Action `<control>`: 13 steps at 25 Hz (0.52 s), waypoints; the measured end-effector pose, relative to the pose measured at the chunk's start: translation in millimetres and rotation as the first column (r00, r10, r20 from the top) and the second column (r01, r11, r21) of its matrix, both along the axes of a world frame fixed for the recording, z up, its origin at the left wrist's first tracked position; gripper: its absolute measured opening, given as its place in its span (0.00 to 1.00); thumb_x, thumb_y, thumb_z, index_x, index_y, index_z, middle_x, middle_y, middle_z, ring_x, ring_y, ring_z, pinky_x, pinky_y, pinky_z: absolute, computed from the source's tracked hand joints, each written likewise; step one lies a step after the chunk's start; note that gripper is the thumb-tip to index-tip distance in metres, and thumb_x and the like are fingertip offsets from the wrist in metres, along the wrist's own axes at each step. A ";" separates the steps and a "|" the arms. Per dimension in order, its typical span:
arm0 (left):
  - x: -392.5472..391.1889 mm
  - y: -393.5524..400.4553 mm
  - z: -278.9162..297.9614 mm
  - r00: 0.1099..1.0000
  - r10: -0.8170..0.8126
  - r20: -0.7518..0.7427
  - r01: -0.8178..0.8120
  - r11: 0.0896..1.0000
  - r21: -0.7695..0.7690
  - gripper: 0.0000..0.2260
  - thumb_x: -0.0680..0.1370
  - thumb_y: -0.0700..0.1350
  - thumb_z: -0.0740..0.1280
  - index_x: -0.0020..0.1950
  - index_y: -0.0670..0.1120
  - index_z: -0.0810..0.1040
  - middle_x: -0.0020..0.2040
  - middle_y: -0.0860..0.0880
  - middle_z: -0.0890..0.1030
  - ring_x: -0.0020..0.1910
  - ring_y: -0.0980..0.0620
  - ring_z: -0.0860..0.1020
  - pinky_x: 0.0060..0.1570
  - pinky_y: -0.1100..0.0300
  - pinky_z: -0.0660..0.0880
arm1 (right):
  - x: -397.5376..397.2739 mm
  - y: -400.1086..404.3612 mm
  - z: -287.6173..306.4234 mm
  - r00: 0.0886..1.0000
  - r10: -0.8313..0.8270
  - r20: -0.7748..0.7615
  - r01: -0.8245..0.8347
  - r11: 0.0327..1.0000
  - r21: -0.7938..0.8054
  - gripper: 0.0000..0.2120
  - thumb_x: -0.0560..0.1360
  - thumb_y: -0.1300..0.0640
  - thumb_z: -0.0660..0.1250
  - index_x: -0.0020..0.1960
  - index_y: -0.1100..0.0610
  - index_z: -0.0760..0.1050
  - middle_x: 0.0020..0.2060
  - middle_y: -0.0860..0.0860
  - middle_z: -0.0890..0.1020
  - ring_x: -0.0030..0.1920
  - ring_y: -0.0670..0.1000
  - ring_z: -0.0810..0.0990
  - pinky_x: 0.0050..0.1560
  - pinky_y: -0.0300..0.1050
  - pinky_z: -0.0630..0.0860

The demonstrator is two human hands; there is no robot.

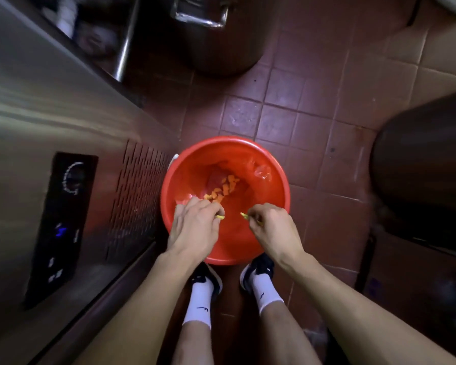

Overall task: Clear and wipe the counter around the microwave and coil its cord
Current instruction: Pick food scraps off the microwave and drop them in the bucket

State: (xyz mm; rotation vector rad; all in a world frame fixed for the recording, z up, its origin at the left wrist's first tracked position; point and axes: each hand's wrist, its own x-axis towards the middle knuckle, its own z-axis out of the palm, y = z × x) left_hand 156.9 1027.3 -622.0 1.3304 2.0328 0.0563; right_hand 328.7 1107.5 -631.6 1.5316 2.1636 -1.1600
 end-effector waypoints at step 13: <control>-9.1 18.7 -47.8 0.995 -0.096 -0.009 0.096 0.995 -0.022 0.07 0.78 0.46 0.65 0.55 0.56 0.77 0.51 0.56 0.78 0.55 0.51 0.73 0.57 0.52 0.67 | -3.5 10.4 -52.6 0.998 -0.052 -0.028 0.050 0.997 -0.055 0.10 0.78 0.56 0.64 0.57 0.51 0.80 0.54 0.51 0.84 0.53 0.55 0.81 0.53 0.51 0.79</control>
